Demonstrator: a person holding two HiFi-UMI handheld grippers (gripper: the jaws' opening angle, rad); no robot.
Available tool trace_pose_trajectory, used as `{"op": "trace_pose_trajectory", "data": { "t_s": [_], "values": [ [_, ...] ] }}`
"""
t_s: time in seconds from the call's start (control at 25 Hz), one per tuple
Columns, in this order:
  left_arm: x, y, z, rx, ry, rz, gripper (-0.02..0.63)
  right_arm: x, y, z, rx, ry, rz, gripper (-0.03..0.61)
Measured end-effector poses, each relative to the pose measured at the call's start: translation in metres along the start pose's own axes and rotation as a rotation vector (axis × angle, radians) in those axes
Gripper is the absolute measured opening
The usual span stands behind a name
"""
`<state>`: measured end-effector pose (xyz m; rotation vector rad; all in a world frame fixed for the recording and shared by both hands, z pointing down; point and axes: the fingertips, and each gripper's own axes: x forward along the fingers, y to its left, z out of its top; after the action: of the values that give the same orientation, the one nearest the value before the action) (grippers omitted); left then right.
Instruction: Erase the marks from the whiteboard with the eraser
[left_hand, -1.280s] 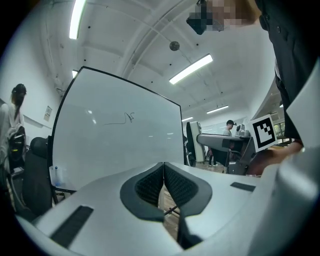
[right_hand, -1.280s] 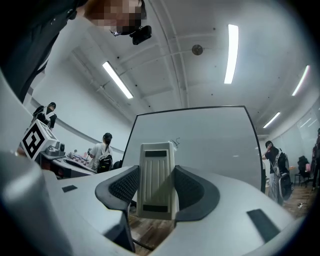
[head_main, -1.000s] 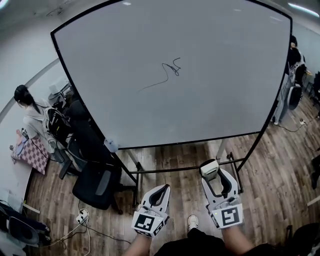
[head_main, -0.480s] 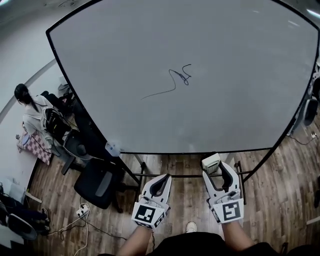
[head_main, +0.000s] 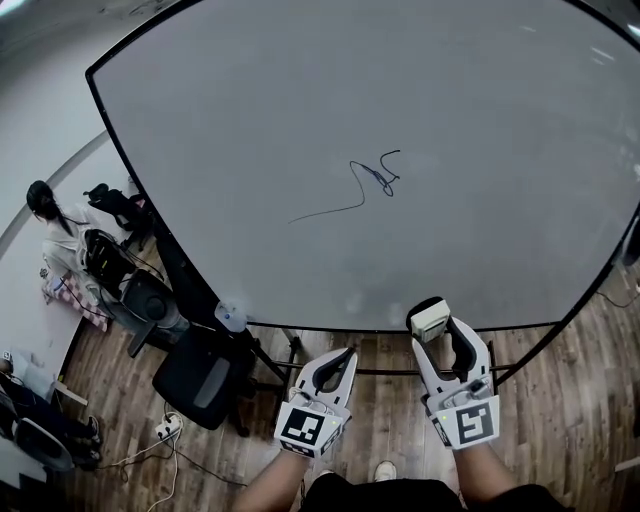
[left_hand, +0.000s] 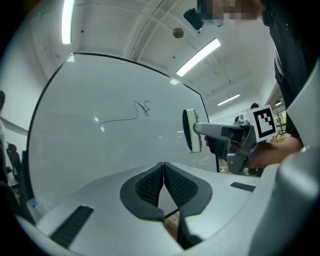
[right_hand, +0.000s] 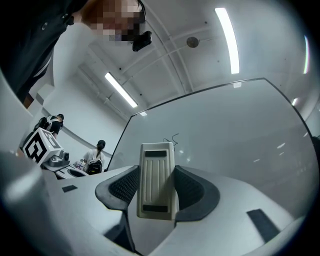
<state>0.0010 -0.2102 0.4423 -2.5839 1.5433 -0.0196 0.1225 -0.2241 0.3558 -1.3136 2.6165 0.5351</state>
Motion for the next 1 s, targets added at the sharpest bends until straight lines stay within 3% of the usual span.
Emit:
{"op": "trace_pose_trajectory", "data": {
  "t_s": [0.24,0.6,1.0],
  "values": [
    [0.032,0.044,0.018,0.004,-0.029,0.023,0.020,0.046,-0.010,0.001,-0.037,-0.023,-0.027,0.244],
    [0.065,0.106,0.042,0.001,-0.079,0.036,0.020,0.119,-0.039,0.033,-0.130,-0.062,-0.102,0.244],
    [0.069,0.123,0.060,0.010,-0.115,0.006,0.020,0.171,-0.073,0.095,-0.224,-0.139,-0.190,0.244]
  ]
}}
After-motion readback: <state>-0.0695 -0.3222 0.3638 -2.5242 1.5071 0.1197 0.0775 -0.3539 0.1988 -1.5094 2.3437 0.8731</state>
